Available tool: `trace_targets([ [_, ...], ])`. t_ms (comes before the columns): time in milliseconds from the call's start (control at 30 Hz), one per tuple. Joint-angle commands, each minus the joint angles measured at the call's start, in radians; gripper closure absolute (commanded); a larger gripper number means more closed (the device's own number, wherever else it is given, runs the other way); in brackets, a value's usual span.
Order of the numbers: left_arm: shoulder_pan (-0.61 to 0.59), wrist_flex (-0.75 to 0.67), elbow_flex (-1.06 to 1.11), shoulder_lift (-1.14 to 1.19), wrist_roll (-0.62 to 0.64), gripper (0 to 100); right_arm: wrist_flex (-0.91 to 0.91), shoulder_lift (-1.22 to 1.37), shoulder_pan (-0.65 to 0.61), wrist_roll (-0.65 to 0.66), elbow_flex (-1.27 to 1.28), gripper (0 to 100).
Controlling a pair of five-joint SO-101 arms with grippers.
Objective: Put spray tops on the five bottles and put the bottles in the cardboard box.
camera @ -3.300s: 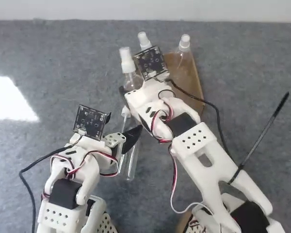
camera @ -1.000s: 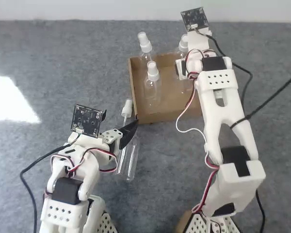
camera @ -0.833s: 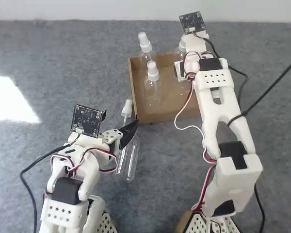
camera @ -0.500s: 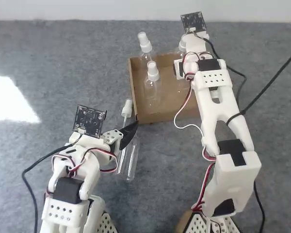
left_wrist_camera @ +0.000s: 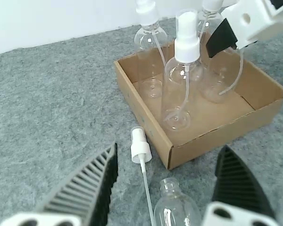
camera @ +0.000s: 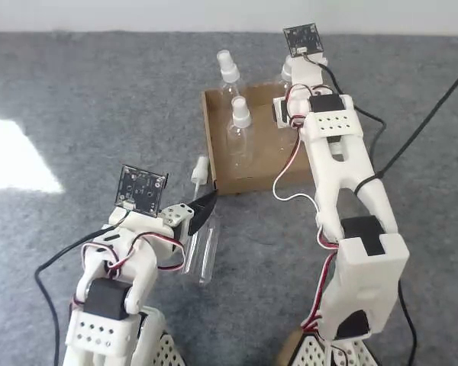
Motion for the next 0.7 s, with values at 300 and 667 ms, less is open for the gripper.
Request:
trace_targets([
  [300,-0.008,-0.031,-0.008,-0.014,-0.006,70,-0.005,-0.021,0.004,-0.011,-0.074,80.6],
  [667,-0.008,-0.031,-0.008,-0.014,-0.006,70,-0.010,-0.025,-0.012,-0.011,-0.072,78.8],
])
